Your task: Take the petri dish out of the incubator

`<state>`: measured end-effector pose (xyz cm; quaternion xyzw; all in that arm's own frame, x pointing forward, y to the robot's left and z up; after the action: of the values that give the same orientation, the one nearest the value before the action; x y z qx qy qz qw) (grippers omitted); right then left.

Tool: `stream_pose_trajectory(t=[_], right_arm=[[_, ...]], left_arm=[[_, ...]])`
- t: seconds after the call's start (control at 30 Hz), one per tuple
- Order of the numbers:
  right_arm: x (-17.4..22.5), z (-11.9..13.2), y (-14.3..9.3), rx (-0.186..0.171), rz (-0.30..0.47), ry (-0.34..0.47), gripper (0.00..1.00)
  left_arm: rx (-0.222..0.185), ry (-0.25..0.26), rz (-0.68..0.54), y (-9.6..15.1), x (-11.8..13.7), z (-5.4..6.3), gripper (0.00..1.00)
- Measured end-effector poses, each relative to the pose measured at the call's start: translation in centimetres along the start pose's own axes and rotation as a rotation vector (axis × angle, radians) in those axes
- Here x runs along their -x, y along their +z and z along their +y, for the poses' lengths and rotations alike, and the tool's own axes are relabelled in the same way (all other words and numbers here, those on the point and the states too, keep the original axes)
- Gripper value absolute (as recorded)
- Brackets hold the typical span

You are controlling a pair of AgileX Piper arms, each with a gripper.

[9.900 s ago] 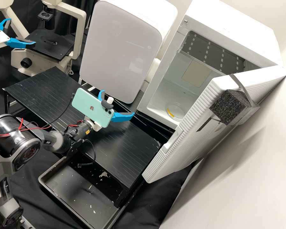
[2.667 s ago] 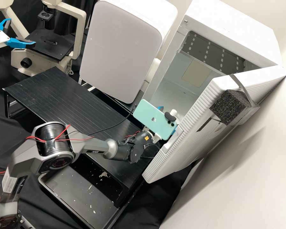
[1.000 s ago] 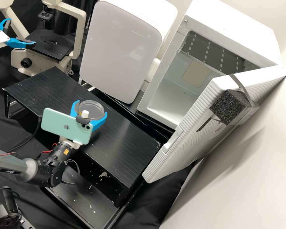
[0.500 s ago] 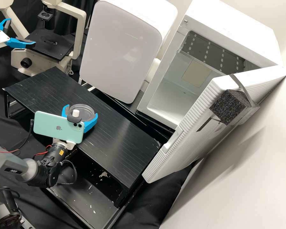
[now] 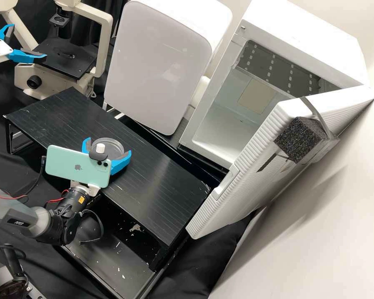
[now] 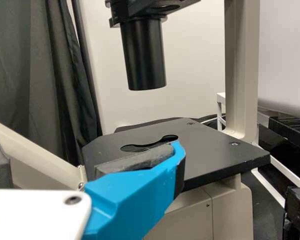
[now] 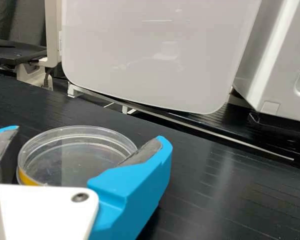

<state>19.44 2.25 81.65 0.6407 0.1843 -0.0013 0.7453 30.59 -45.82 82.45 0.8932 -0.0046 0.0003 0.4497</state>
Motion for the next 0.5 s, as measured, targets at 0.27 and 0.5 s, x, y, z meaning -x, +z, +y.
stream_pose_trajectory(t=[0.27, 0.5], right_arm=[[0.5, 0.1, -0.1, -0.011, 0.004, 0.024, 1.0], [3.0, 0.7, -2.2, -0.037, 0.023, 0.221, 1.0]], left_arm=[[0.0, 0.0, 0.0, 0.0, 0.0, 0.0, 1.0], [0.0, 0.0, 0.0, 0.0, 0.0, 0.0, 1.0]])
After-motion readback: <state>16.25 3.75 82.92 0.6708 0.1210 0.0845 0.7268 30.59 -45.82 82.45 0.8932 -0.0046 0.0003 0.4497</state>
